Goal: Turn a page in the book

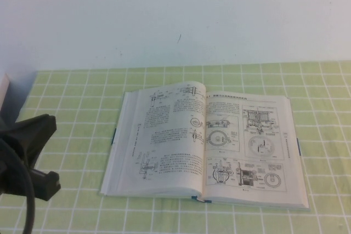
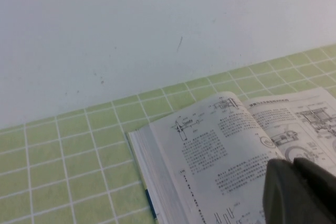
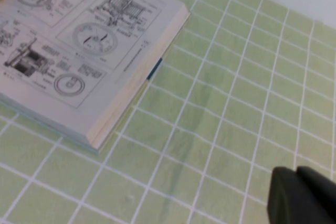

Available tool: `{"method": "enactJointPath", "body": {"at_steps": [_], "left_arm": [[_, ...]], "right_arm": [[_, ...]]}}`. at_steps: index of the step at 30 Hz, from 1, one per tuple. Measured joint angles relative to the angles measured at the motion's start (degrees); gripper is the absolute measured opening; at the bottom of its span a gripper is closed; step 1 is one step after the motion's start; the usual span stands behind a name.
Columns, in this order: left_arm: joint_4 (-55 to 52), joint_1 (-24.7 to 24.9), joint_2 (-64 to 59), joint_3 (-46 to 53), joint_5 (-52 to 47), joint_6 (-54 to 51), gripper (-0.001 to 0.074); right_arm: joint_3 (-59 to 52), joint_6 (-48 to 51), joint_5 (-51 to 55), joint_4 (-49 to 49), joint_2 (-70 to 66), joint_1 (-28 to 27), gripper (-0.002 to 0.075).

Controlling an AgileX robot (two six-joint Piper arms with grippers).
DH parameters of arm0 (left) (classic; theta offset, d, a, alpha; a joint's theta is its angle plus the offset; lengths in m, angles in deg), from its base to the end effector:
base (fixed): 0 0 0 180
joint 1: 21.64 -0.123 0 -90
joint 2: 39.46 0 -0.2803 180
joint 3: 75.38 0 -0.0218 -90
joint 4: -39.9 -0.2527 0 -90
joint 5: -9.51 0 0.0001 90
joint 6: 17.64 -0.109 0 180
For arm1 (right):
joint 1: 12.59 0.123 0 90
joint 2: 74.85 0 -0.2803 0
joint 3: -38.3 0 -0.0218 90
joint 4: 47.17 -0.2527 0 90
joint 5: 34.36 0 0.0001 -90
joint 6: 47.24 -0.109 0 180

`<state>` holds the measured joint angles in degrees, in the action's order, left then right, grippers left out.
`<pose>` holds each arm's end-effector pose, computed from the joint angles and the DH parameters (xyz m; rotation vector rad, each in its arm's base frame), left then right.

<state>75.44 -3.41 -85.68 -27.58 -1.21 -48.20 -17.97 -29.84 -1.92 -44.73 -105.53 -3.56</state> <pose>0.1533 -0.0630 0.3054 0.2936 1.7846 -0.3805 0.1041 0.0140 0.2477 -0.4998 2.0252 -0.1346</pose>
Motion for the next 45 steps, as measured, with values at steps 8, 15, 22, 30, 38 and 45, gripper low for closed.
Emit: {"method": "enactJointPath", "body": {"at_steps": [8,15,22,30,38,45], "left_arm": [[0.1,0.0,0.1,0.3,0.4,0.0,-0.0004],[0.1,0.0,0.1,0.3,-3.5,0.0,-0.0004],[-4.2,-0.6,3.4,1.6,-3.1,-0.2,-0.0004],[-7.4,-7.5,18.6,11.6,-1.3,-3.3,-0.0004],[-7.5,-13.3,35.5,27.8,-1.4,-4.5,-0.0004],[-8.5,-13.4,38.8,30.6,-3.8,-5.3,-0.0004]], "right_arm": [[-0.3,0.0,5.5,-0.1,0.0,0.0,-0.0002],[-0.3,0.0,6.1,-0.1,0.0,0.0,-0.0002],[-0.3,0.0,6.2,-0.3,0.0,0.0,-0.0002],[-0.3,0.0,6.2,-0.6,0.0,0.0,-0.0002],[-0.3,0.0,6.2,-0.6,0.1,0.0,-0.0002],[-0.4,0.0,6.2,-0.6,0.1,0.0,-0.0002]]}}
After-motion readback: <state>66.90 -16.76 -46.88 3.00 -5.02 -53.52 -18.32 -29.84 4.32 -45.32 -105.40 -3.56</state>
